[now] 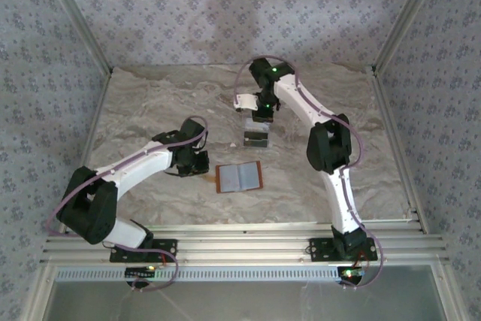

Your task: Take the credit cards out of the card holder

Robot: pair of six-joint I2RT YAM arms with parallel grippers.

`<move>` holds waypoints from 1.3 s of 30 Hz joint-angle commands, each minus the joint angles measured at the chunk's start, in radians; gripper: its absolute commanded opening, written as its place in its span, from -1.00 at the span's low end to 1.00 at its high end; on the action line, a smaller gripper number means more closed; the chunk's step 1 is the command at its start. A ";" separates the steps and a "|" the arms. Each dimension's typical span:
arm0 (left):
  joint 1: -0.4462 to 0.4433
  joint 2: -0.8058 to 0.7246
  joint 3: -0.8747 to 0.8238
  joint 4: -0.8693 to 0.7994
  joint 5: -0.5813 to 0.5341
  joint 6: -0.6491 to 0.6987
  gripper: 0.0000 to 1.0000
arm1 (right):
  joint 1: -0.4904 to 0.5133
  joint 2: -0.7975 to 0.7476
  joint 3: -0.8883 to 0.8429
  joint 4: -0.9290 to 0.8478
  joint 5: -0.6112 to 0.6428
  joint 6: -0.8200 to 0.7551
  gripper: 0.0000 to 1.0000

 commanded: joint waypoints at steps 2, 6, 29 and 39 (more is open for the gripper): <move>0.006 -0.015 -0.001 -0.017 -0.003 0.000 -0.77 | 0.002 0.042 0.023 -0.023 0.019 -0.029 -1.00; 0.006 -0.011 0.000 -0.020 -0.002 0.004 -0.77 | 0.005 0.061 0.020 -0.033 -0.007 -0.032 -1.00; 0.006 -0.009 0.012 -0.029 0.006 0.002 -0.77 | 0.000 -0.061 -0.116 0.192 0.022 -0.034 -0.48; 0.006 -0.016 0.017 -0.023 0.013 0.002 -0.77 | 0.005 -0.221 -0.250 0.348 0.050 0.036 -0.46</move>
